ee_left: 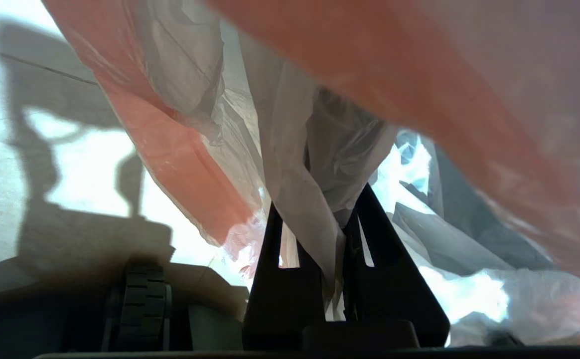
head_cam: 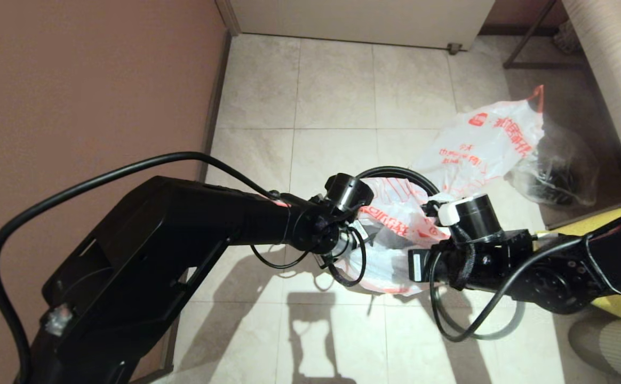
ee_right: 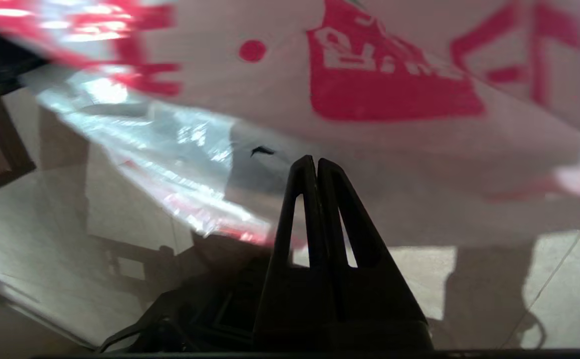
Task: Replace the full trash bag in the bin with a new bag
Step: Put the new garbage bag on the trash can
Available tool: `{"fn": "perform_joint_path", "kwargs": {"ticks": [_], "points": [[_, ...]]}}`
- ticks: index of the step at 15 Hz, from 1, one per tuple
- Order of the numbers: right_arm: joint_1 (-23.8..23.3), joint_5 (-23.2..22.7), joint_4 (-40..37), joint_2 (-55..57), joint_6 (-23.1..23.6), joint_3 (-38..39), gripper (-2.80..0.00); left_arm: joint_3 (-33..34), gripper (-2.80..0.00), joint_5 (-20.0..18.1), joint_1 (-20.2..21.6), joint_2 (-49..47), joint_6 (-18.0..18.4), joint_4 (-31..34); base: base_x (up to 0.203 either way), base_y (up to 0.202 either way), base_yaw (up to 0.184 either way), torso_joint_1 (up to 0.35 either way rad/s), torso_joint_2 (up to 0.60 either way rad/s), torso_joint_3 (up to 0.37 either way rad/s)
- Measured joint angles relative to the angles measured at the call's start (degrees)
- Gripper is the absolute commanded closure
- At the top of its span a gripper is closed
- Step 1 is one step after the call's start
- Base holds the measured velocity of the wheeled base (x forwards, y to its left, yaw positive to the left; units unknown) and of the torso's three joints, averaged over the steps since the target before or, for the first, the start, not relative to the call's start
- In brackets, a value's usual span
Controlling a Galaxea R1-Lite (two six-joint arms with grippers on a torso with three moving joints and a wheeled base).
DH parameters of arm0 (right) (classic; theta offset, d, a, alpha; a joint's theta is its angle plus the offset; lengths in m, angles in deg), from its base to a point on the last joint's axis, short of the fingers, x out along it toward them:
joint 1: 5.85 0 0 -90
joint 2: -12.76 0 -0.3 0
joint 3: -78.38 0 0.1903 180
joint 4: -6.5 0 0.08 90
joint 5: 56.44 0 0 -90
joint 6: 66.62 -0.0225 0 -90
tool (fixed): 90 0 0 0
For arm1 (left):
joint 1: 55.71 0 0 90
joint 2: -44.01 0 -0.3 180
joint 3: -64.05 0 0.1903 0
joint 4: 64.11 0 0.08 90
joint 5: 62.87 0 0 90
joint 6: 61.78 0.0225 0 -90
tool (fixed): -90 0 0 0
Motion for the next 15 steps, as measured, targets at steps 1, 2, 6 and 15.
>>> {"fn": "perform_joint_path", "kwargs": {"ticks": [1,2,6,15], "points": [[-1.0,0.2,1.7,1.6,1.3,-0.3,0.0,0.0,0.0,-0.3,0.0,0.0,0.0,0.0,0.0,0.0,0.0,0.0,0.0,0.0],[-1.9,0.8,4.0,2.9,2.8,-0.5,0.0,0.0,0.0,-0.7,0.0,0.1,0.0,0.0,0.0,0.0,0.0,0.0,0.0,0.0],[-3.9,12.0,14.4,5.9,8.6,-2.8,0.0,-0.2,0.0,-1.2,-0.1,0.1,0.0,0.0,0.0,0.0,0.0,0.0,0.0,0.0],[-4.3,17.7,15.2,4.4,8.4,-10.8,0.0,0.1,0.0,-1.3,-0.8,0.1,0.0,0.1,0.0,0.0,0.0,0.0,0.0,0.0]]}}
